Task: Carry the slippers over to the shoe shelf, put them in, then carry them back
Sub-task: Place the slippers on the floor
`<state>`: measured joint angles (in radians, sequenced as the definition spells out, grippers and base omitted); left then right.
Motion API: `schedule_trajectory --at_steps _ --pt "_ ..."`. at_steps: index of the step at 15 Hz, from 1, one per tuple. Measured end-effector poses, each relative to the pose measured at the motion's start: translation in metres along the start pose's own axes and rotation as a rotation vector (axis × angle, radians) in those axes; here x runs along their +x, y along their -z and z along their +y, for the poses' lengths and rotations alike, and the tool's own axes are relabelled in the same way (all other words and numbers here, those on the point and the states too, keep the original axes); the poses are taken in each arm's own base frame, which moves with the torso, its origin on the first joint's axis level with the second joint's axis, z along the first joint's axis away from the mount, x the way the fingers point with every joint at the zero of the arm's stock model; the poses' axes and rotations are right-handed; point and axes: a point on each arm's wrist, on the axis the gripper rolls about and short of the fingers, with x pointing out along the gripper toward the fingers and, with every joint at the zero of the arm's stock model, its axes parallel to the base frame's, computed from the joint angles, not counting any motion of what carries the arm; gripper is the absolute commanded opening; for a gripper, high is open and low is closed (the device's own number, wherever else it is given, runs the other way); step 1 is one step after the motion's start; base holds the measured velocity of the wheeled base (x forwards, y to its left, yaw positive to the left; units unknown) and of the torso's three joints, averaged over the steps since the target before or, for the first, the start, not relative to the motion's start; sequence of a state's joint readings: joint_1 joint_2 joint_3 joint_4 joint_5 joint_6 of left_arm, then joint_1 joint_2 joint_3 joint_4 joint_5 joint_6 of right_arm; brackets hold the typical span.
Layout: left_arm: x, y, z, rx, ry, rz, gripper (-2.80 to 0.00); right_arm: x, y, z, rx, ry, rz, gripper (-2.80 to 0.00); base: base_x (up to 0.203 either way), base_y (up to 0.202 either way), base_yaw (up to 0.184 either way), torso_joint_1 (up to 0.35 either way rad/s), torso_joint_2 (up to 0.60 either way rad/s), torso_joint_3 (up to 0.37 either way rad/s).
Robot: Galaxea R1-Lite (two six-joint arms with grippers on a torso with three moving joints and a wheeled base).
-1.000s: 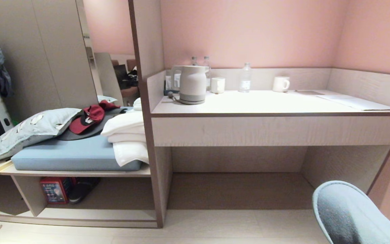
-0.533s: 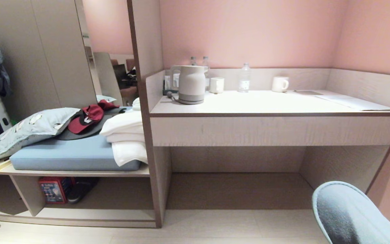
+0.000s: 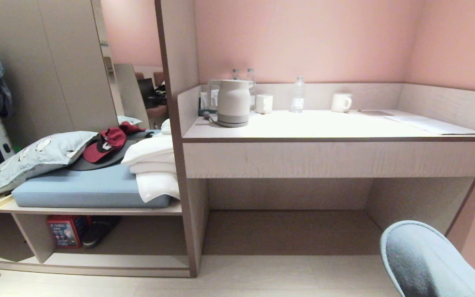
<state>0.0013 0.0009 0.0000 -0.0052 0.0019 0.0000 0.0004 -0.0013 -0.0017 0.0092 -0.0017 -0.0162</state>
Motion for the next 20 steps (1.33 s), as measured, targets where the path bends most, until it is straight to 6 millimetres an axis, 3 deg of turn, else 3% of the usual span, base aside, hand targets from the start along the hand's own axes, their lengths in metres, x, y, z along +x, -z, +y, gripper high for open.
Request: schedule_trajectory --at_steps 6,20 --pt "0.0000 0.0001 0.0000 -0.011 0.001 0.001 -2.80 0.0000 0.0000 0.0000 0.000 0.000 0.000 -2.80 0.000 0.000 0.000 0.000 0.00 -0.030" --pt "0.0000 0.0000 0.0000 -0.009 0.001 0.000 -2.80 0.0000 0.0000 0.0000 -0.001 0.000 0.000 -2.80 0.000 0.000 0.000 0.002 0.00 -0.192"
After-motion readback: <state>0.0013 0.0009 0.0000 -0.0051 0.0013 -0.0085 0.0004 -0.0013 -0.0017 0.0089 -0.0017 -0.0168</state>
